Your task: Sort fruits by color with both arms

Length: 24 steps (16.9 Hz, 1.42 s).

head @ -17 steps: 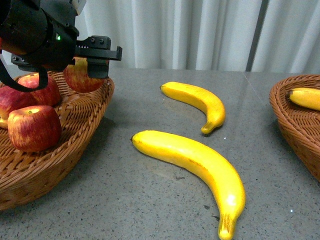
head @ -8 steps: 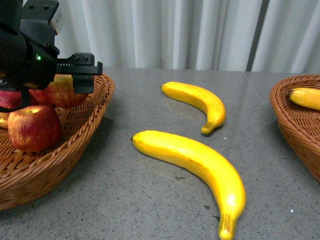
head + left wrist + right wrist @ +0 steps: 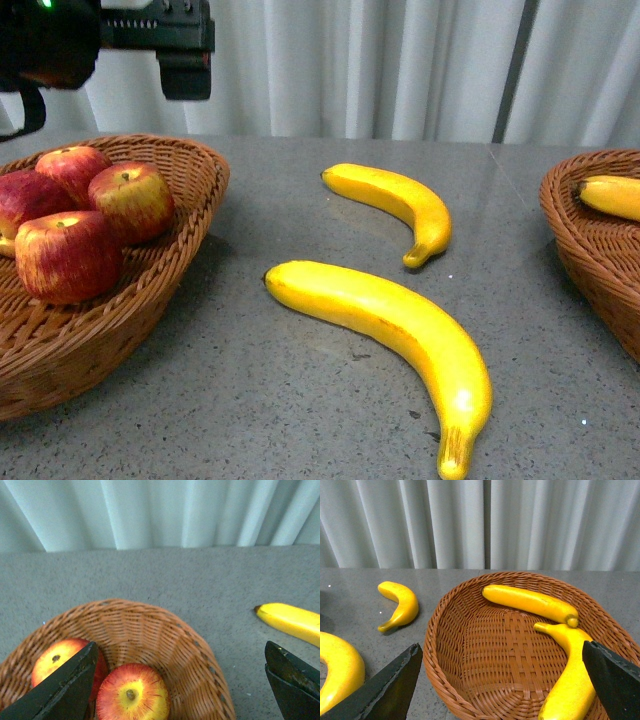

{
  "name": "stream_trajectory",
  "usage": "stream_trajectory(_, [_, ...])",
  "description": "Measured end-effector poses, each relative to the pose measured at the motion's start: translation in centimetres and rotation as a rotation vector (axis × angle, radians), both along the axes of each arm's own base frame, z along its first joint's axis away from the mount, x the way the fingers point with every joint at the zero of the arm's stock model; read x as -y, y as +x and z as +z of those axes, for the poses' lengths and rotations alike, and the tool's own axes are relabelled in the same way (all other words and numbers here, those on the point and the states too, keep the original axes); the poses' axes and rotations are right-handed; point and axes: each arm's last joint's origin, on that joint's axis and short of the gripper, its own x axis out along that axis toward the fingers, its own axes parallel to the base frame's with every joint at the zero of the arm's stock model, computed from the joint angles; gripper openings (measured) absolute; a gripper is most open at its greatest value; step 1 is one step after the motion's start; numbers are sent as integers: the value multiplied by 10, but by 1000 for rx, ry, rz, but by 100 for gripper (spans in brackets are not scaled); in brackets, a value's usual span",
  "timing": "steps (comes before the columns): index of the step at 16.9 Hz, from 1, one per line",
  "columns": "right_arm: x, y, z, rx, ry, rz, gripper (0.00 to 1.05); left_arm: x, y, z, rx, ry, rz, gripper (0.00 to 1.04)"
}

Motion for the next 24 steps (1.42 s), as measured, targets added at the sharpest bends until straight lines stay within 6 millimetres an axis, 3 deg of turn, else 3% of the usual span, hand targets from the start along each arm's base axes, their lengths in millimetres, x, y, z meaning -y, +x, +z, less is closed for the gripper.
stream_trajectory(3, [0,0,0,0,0,0,98,8,-41,24,137,111,-38,98])
stream_trajectory(6, [0,0,0,0,0,0,98,10,-98,26,255,172,-34,94])
stream_trajectory(8, [0,0,0,0,0,-1,98,-18,-152,12,367,8,35,68])
stream_trajectory(10, [0,0,0,0,0,0,98,-42,-185,-18,363,-24,57,45])
stream_trajectory(13, [0,0,0,0,0,0,98,-61,-201,-40,364,-44,48,7])
stream_trajectory(14, [0,0,0,0,0,0,98,-66,-205,-46,366,-46,55,2])
stream_trajectory(21, [0,0,0,0,0,-1,98,-91,-226,-70,366,-45,77,2])
stream_trajectory(24, [0,0,0,0,0,0,98,-90,-230,-73,367,-50,48,2])
